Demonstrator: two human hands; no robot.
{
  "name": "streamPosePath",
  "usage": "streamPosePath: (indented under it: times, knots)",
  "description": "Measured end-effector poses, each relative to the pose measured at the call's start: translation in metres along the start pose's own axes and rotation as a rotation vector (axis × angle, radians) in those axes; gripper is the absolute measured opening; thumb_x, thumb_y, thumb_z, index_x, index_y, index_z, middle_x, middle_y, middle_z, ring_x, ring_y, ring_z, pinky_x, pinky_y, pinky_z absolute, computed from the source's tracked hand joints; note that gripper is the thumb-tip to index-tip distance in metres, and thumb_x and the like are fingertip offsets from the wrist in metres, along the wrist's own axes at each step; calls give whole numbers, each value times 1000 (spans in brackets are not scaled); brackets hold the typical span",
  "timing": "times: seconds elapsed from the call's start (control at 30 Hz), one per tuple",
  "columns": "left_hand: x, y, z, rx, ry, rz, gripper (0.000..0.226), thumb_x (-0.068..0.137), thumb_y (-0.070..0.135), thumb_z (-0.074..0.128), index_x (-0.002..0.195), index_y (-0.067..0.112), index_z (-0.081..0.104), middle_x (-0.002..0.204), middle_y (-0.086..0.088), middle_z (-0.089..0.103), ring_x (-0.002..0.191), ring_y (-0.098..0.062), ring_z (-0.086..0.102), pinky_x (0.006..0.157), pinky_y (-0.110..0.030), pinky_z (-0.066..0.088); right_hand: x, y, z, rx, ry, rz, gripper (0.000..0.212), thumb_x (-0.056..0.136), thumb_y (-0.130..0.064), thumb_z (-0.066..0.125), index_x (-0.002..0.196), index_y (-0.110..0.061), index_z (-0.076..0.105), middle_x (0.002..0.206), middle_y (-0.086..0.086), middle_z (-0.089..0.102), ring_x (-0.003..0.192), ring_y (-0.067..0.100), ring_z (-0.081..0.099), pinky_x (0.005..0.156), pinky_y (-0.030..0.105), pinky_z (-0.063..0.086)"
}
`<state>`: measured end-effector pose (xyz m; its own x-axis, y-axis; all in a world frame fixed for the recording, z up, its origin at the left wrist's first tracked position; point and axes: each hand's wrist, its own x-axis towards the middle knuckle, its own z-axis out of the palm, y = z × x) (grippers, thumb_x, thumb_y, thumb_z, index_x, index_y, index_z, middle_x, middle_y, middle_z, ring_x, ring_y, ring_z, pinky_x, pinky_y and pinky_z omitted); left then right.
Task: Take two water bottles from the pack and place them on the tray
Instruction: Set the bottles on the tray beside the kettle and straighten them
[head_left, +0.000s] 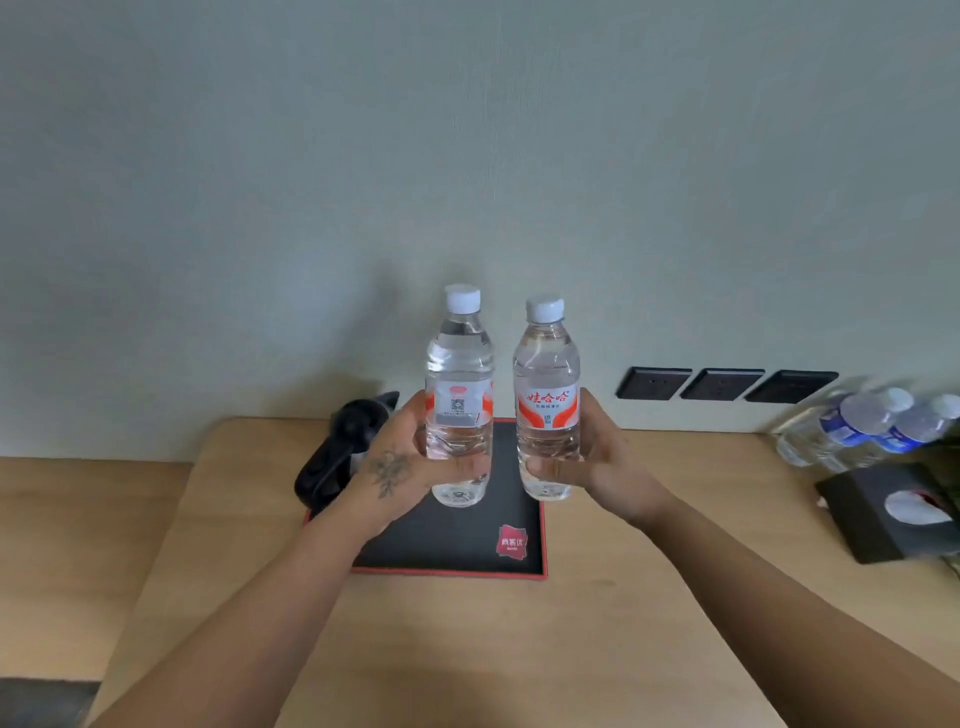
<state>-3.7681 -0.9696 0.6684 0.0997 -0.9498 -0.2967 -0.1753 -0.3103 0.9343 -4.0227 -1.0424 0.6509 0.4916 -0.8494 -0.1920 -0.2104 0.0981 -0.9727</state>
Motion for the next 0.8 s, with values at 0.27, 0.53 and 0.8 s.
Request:
streamPosePath:
  times: [0.27, 0.53, 0.8]
  knots:
    - [72, 0, 1, 119, 44, 56, 66, 68, 15, 103, 125, 26, 72, 121, 9, 81, 99, 17, 70, 87, -15, 48, 63, 14, -7, -133, 47, -49, 77, 72, -19, 94, 136, -38, 56, 129, -10, 73, 122, 14, 71, 101, 40, 58]
    - [121, -68, 26, 127, 74, 34, 61, 66, 0, 101, 116, 20, 73, 106, 11, 79, 95, -3, 75, 77, -5, 56, 95, 88, -1, -196, 116, 33, 73, 71, -18, 94, 133, -38, 60, 124, -21, 75, 118, 0, 70, 95, 21, 57]
    - [152, -131, 50, 131, 53, -4, 67, 63, -14, 98, 123, -4, 71, 102, 3, 79, 85, 2, 73, 66, -3, 56, 116, 147, 2, -268, 155, 50, 82, 73, -10, 95, 143, -29, 56, 127, -14, 73, 119, 9, 69, 93, 20, 54]
